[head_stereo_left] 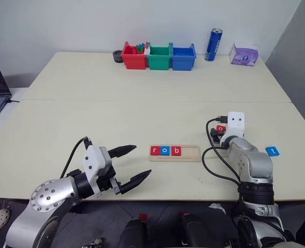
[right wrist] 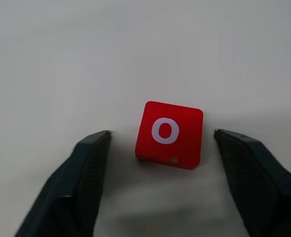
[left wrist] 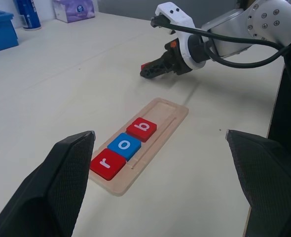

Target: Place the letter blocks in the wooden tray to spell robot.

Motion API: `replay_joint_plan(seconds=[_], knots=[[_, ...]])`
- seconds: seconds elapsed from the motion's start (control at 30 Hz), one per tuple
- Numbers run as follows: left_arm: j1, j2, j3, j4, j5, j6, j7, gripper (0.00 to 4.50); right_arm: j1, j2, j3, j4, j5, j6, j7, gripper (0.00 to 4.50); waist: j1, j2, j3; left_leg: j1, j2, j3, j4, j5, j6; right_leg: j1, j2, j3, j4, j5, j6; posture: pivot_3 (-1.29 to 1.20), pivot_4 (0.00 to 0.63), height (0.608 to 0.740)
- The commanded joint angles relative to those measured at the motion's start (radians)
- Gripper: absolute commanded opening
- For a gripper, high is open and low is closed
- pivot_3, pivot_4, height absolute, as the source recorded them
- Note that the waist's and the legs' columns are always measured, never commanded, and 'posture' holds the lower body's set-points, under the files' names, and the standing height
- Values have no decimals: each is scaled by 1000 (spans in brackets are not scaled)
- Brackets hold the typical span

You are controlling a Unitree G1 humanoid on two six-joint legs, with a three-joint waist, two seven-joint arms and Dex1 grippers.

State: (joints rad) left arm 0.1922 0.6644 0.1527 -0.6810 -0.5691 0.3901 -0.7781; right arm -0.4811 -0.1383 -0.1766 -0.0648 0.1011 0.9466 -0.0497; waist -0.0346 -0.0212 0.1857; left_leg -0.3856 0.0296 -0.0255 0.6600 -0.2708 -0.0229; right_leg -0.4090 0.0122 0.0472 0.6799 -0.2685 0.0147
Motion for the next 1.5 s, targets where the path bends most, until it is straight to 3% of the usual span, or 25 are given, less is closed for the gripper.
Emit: replay_joint_plan(seconds=[0.03,0.1,0.3,0.43,0.53,0.77,1.0,1.07,1.17,1.23,1.33,1.4,1.5], knots=[[4,8,11,-33,-8,-16,-8,4500,10,0,-13,-3,0,14,-7,2130,0,0,0,0,0,0,0,0,0,0,0,0,0,0,0,0,150,740],[7,6,8,-34,-6,-19,-8,4500,16,-1,-11,-12,5,25,-1,1451,1,0,0,0,0,0,0,0,0,0,0,0,0,0,0,0,150,740],[10,8,8,-28,-6,-28,-18,4500,59,-48,3,-146,30,171,55,1444,3,0,0,-1,0,-1,0,0,0,0,0,0,0,0,0,0,150,740],[22,9,15,-23,-2,-38,-33,4500,154,-124,-2,-417,104,442,134,1444,5,0,0,-3,1,-3,-1,0,0,-1,-1,0,-1,-2,-2,0,150,740],[27,10,17,-23,-2,-42,-36,4500,221,-121,-16,-582,160,626,176,1444,3,0,0,-4,1,-4,-1,0,0,-1,-1,-1,-1,-2,-2,0,150,740],[29,11,12,-27,-1,-43,-37,4500,338,-76,27,-708,270,668,171,1444,-3,-1,-1,-3,1,-5,-1,0,0,-1,0,-2,-1,-3,-3,0,150,740],[28,15,16,-19,-1,-45,-44,4500,324,-115,14,-707,355,668,164,3846,-4,-3,-2,-2,1,-5,-1,0,0,-1,0,-2,0,-3,-3,0,150,740],[29,13,12,-19,2,-47,-43,4500,283,-197,3,-719,383,668,203,4473,-4,-2,-2,-2,1,-4,-1,0,0,-1,0,-2,0,-3,-3,0,150,740],[30,12,11,-16,2,-51,-47,4500,254,-390,-11,-740,451,664,338,4473,-3,1,1,-3,0,-3,0,0,0,-1,-1,-2,-1,-3,-2,0,150,740],[30,12,12,-15,-4,-52,-53,4500,277,-556,5,-717,472,555,465,4473,1,1,1,-5,-1,-1,0,0,0,-2,-2,-3,-2,-2,-1,0,150,740],[28,11,7,-14,-13,-50,-60,4500,330,-756,52,-599,404,185,705,4473,3,1,1,-7,-1,-2,-1,-1,0,-3,-2,-4,-6,-2,0,0,150,740],[17,10,-8,-14,-18,-46,-69,4500,347,-805,106,-457,347,-113,886,4473,3,-1,2,-7,-2,-1,-1,-1,0,-2,-2,-4,-7,-2,0,0,150,740],[0,10,-20,-9,-22,-43,-81,4500,347,-810,171,-289,275,-422,1045,4473,1,-1,2,-6,-1,-1,-1,-1,0,-2,0,-4,-7,-1,1,0,150,740]])
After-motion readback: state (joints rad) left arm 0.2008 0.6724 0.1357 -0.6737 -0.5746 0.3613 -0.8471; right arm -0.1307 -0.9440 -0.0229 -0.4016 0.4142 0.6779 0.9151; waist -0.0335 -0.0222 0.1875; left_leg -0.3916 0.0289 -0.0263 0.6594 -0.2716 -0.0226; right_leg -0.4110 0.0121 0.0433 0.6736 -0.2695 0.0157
